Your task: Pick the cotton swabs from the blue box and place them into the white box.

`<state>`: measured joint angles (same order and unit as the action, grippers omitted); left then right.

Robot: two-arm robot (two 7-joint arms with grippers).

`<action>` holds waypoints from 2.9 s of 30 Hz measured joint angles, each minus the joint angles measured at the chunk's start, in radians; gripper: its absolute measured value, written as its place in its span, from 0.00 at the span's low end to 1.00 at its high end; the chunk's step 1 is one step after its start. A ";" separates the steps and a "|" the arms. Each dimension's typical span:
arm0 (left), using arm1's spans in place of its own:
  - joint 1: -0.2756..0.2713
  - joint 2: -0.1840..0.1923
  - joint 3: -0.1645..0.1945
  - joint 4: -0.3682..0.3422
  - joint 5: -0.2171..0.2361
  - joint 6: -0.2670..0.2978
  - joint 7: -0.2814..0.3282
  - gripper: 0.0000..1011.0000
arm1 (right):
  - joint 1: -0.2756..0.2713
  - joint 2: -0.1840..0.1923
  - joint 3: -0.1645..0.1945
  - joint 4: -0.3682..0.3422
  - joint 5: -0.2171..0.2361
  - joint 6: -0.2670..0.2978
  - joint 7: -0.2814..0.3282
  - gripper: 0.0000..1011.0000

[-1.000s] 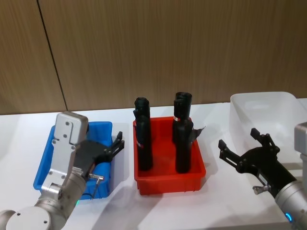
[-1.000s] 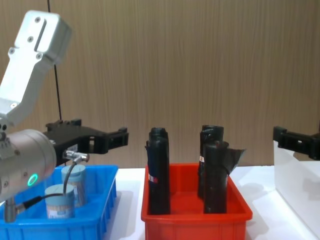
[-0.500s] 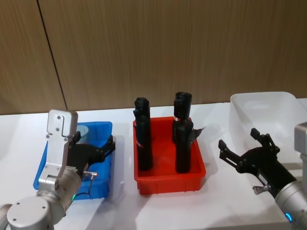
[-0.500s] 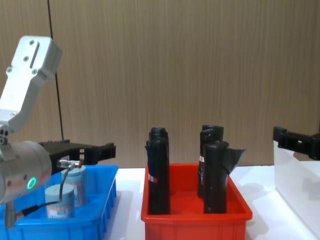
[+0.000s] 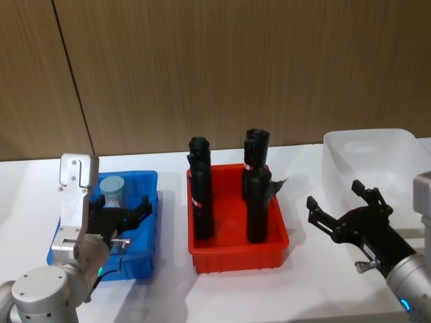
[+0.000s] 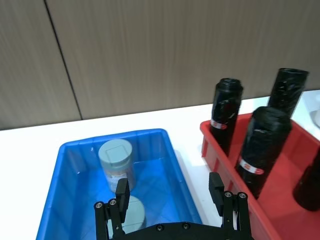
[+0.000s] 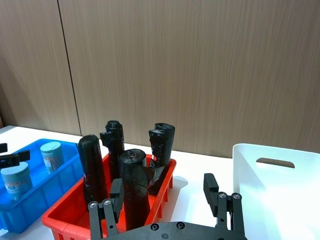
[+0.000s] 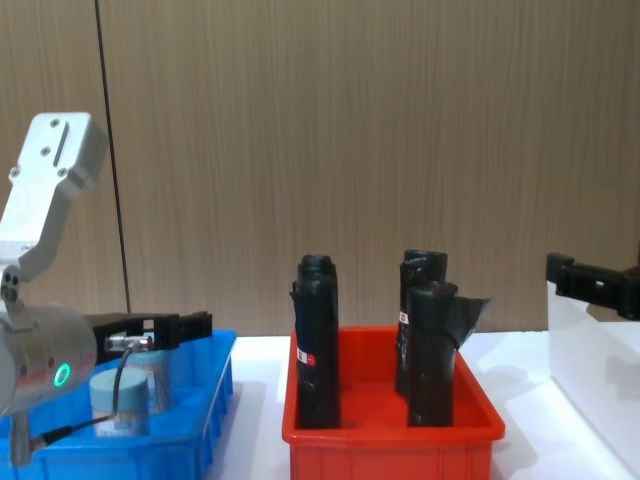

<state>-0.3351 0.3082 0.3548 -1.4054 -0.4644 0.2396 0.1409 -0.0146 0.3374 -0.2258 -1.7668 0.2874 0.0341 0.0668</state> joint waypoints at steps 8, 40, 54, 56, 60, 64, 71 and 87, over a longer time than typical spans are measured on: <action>-0.008 -0.009 -0.013 0.030 -0.028 0.016 0.037 0.99 | 0.000 0.000 0.000 0.000 0.000 0.000 0.000 0.99; -0.046 -0.027 -0.048 0.151 -0.060 0.033 0.034 0.99 | 0.000 0.000 0.000 0.000 0.000 0.000 0.000 0.99; -0.083 -0.038 -0.056 0.217 -0.030 0.038 -0.011 0.99 | 0.000 0.000 0.000 0.000 0.000 0.000 0.000 0.99; -0.089 -0.040 -0.057 0.229 -0.025 0.039 -0.019 0.99 | 0.000 0.000 0.000 0.000 0.000 0.000 0.000 0.99; -0.098 -0.042 -0.058 0.245 -0.019 0.042 -0.033 0.96 | 0.000 0.000 0.000 0.000 0.000 0.000 0.000 0.99; -0.106 -0.045 -0.059 0.260 -0.011 0.046 -0.048 0.88 | 0.000 0.000 0.000 0.000 0.000 0.000 0.000 0.99; -0.116 -0.047 -0.060 0.274 0.006 0.049 -0.074 0.66 | 0.000 0.000 0.000 0.000 0.000 0.000 0.000 0.99; -0.108 -0.044 -0.056 0.214 0.049 0.057 -0.100 0.66 | 0.000 0.000 0.000 0.000 0.000 0.000 0.000 0.99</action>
<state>-0.4434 0.2643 0.2985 -1.1910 -0.4151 0.2964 0.0406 -0.0146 0.3374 -0.2259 -1.7668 0.2874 0.0341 0.0668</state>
